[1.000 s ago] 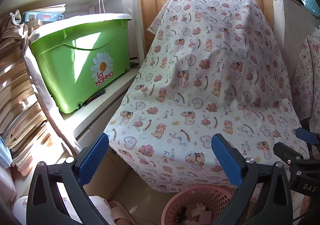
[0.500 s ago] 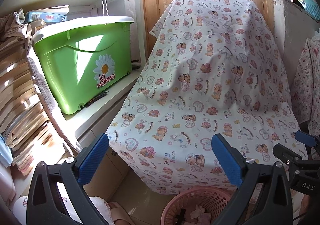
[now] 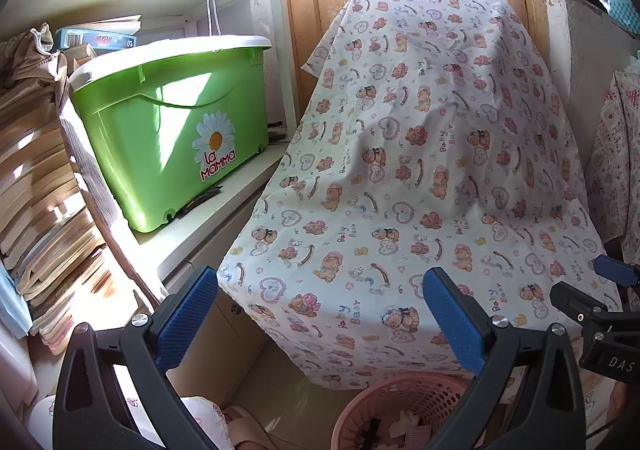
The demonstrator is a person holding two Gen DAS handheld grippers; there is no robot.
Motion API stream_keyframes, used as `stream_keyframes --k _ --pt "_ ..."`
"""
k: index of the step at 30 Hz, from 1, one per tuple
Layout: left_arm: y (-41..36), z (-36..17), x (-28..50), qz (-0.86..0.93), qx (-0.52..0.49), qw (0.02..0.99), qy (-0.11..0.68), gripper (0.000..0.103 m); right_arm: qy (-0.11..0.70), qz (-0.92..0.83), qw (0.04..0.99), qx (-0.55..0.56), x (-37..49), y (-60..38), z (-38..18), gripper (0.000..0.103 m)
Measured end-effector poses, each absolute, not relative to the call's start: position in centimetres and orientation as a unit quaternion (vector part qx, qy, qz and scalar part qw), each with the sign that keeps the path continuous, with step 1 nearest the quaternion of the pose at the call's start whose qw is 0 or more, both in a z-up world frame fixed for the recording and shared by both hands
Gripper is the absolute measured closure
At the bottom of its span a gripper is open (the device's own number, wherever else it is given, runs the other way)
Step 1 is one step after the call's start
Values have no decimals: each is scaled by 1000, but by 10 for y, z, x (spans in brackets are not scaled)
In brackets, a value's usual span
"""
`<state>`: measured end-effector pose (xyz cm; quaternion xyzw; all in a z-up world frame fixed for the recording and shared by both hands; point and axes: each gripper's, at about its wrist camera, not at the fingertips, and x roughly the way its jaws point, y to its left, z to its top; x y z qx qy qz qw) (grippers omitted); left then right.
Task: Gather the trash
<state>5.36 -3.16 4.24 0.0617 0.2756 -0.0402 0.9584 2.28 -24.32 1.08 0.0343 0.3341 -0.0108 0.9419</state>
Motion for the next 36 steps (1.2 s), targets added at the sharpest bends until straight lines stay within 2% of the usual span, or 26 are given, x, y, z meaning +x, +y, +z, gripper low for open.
stream_keyframes --k 36 --pt "-38 43 50 -44 75 959 270 2 336 -12 941 35 22 -245 11 16"
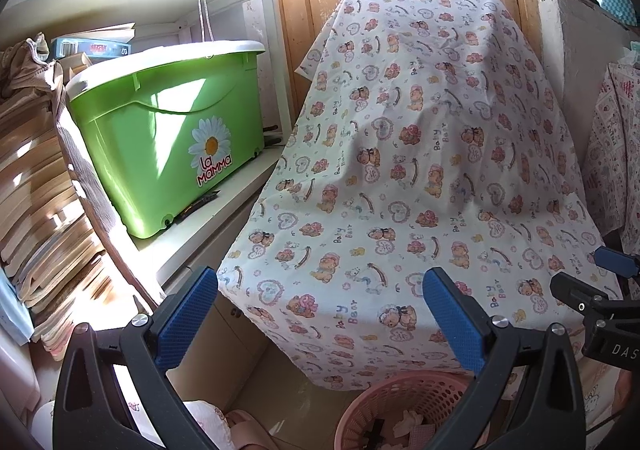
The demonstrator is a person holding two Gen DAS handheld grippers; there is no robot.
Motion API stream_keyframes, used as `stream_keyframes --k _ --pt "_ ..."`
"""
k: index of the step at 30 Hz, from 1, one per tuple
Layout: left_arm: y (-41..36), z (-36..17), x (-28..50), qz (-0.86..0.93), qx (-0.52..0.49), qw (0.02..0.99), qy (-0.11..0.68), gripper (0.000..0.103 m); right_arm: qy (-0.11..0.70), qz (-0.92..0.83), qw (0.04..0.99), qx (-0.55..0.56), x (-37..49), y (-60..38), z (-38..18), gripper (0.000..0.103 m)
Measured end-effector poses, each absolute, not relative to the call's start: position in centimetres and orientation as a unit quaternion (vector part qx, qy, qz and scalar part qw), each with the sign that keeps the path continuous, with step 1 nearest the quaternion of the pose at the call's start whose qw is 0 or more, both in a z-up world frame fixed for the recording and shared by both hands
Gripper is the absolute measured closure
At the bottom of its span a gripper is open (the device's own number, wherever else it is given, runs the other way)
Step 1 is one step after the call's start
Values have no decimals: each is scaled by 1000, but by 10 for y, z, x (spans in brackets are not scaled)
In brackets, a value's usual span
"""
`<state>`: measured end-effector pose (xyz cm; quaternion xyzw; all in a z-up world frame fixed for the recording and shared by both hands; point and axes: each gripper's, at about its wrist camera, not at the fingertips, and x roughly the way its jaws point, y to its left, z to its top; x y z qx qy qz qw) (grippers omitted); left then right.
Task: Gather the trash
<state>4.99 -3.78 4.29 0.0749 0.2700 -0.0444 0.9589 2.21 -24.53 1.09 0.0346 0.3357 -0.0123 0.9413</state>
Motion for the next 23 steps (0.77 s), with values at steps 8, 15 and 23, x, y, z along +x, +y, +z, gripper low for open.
stream_keyframes --k 8,15,23 --pt "-37 43 50 -44 72 959 270 2 335 -14 941 36 22 -247 12 16" --pt "-37 43 51 -44 73 959 270 2 336 -14 941 36 24 -246 12 16" --pt "-41 47 50 -43 78 961 263 2 333 -15 942 38 28 -242 15 16"
